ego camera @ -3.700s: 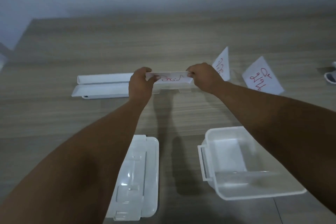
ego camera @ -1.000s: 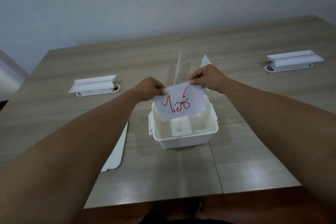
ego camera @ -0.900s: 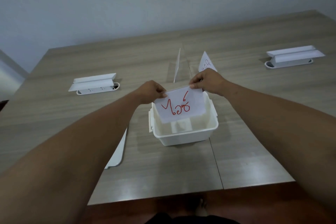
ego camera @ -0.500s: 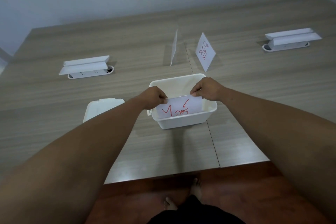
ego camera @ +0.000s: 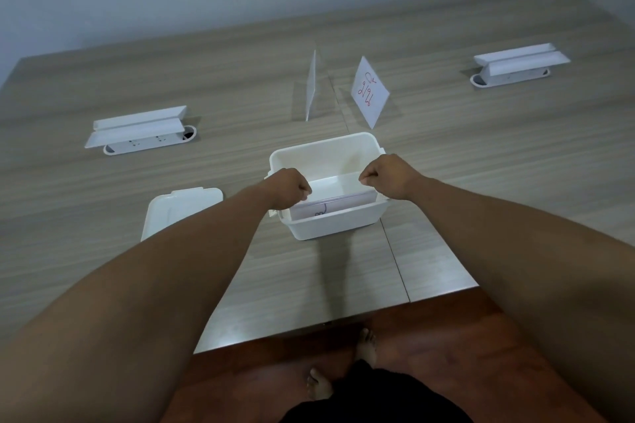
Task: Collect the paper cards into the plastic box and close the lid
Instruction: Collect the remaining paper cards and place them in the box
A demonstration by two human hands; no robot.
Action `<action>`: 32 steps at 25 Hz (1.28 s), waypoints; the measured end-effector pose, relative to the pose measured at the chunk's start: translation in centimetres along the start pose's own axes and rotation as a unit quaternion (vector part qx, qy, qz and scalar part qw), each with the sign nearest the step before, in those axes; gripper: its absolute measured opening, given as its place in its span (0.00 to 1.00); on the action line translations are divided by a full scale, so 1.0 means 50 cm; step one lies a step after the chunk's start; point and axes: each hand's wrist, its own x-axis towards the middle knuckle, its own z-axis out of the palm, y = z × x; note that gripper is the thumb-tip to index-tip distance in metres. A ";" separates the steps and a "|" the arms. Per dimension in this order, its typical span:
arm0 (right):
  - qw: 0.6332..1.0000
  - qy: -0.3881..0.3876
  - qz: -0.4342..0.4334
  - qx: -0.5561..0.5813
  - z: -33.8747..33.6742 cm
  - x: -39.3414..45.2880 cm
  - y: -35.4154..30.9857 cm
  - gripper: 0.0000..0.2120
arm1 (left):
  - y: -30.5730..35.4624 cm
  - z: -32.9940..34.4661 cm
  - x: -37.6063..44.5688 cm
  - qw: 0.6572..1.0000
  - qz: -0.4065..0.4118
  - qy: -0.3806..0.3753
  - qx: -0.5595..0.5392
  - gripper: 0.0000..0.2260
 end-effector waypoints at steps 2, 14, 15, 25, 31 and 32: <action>0.999 0.032 0.011 0.006 -0.019 -0.009 0.008 0.10 | 0.002 -0.020 0.007 0.999 -0.010 0.027 -0.042 0.11; 0.993 0.107 0.050 -0.011 -0.201 0.096 0.097 0.12 | 0.115 -0.189 0.168 0.988 -0.016 0.135 -0.070 0.11; 0.993 0.108 0.051 -0.010 -0.213 0.119 0.112 0.12 | 0.134 -0.199 0.197 0.989 -0.012 0.133 -0.056 0.12; 0.985 0.062 0.110 0.114 -0.248 0.428 0.266 0.21 | 0.234 -0.257 0.629 0.988 0.011 0.067 0.140 0.25; 0.982 0.019 0.091 0.165 -0.194 0.518 0.289 0.09 | 0.253 -0.245 0.781 0.973 0.049 0.042 0.221 0.32; 0.981 0.037 0.087 0.172 -0.184 0.524 0.292 0.11 | 0.254 -0.237 0.792 0.973 0.048 0.037 0.224 0.31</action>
